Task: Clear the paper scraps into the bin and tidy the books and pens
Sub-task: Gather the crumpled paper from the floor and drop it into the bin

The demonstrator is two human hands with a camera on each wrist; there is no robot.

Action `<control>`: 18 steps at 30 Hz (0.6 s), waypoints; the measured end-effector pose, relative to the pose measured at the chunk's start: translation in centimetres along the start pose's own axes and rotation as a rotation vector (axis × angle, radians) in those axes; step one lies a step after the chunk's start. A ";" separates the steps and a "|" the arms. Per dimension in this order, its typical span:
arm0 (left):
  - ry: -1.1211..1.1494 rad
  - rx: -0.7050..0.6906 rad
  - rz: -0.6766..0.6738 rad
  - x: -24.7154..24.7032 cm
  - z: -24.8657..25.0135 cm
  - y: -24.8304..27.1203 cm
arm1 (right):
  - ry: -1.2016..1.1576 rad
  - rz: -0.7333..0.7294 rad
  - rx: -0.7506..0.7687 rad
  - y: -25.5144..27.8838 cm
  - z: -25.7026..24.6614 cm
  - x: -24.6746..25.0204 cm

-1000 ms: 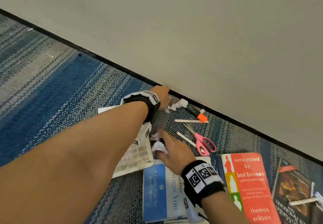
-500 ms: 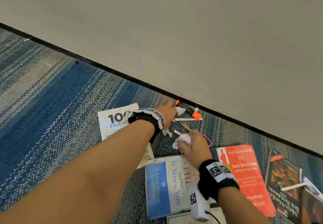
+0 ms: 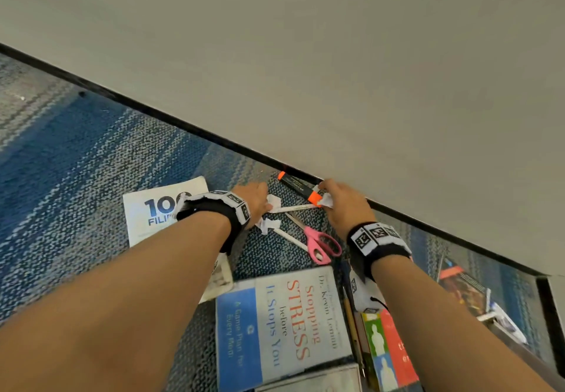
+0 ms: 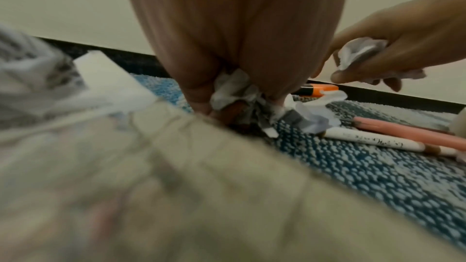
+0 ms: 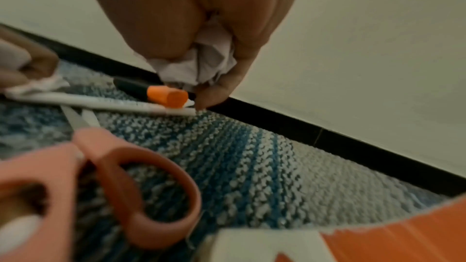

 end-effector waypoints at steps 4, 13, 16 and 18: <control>0.049 -0.033 0.071 0.2 -0.1 0.0 | 0.186 -0.040 0.004 -1.8 -0.2 -0.6; -0.021 -0.029 0.071 -0.3 0.2 -0.3 | 0.367 -0.058 0.069 -2.5 -1.1 -1.2; -0.056 -0.027 0.072 -0.4 0.4 -0.2 | 0.198 -0.025 -0.061 -1.3 0.8 -1.0; -0.101 -0.017 0.066 -0.3 0.8 -0.1 | 0.020 0.029 -0.158 1.1 2.4 -0.6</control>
Point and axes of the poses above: each hand's wrist, its own y-axis away from the middle knuckle, its own x-axis out of the back of the hand, z = x × y, the point moved 10 cm from there along -y, towards the middle knuckle, and after that the axes turned 11 degrees about -z, right-handed, at the moved point
